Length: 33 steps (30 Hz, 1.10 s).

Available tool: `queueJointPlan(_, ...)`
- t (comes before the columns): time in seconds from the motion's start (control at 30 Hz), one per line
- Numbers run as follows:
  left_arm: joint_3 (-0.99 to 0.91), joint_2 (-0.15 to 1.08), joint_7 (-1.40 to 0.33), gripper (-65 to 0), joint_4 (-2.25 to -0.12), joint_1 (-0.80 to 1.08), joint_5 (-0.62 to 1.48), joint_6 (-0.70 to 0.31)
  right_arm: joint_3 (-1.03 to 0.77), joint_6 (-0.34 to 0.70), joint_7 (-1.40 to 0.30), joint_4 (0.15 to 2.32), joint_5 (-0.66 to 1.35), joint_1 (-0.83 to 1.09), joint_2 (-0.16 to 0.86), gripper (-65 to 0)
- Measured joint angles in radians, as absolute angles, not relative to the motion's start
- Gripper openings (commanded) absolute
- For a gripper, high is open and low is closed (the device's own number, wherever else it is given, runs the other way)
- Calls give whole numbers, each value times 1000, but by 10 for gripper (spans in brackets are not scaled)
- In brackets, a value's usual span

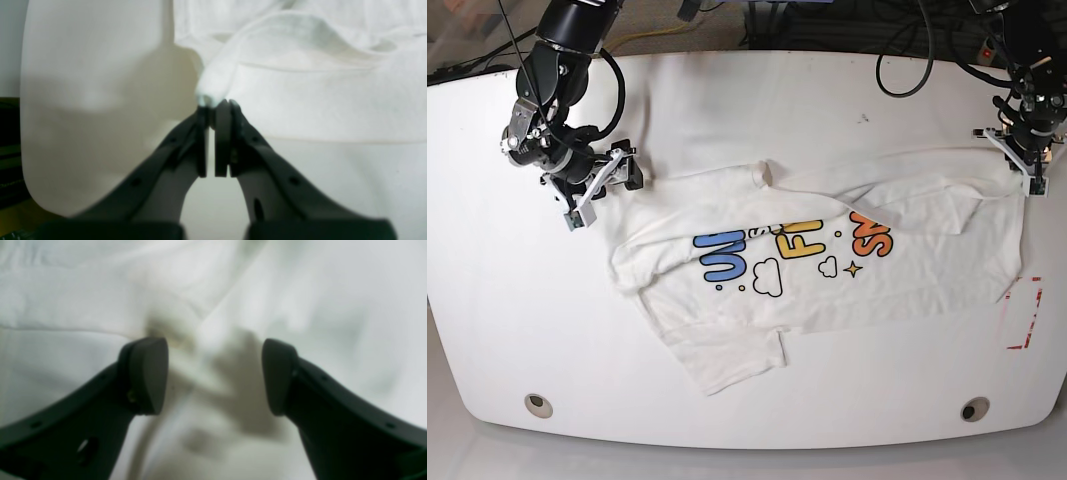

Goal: Fold the T-shirt properly
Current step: 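Drag the held shirt edge with the right gripper to smooth it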

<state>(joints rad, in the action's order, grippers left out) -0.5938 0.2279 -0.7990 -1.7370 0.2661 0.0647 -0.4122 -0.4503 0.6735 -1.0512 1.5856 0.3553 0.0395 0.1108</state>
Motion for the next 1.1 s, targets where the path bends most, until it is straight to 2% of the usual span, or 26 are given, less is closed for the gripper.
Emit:
queueJointPlan(0.17, -594, 228, -799, -646, -1737, 266, 65, -412, -445, 682, -1023, 1542, 348, 27, 52, -227)
queueJointPlan(0.37, -594, 228, -799, -646, -1738, 266, 65, -412, -449, 683, -987, 1455, 369, -27, 35, -241)
queueJointPlan(0.43, -594, 228, -799, -646, -1738, 266, 65, -412, -449, 682, -963, 1442, 372, -29, 31, -314)
queueJointPlan(0.5, -594, 228, -799, -646, -1738, 266, 65, -412, -449, 681, -949, 1439, 371, -27, 27, -431)
queueJointPlan(0.57, -594, 228, -799, -646, -1738, 266, 65, -412, -450, 681, -951, 1439, 371, -23, 21, -599)
queueJointPlan(0.6, -594, 228, -799, -646, -1738, 266, 65, -412, -450, 681, -953, 1440, 367, -20, 19, -650)
queueJointPlan(0.87, -594, 227, -799, -646, -1739, 266, 68, -415, -446, 680, -999, 1599, 343, 59, 13, -650)
queueJointPlan(1.1, -597, 228, -799, -643, -1742, 266, 68, -527, -447, 680, -1056, 1811, 344, 160, 17, -650)
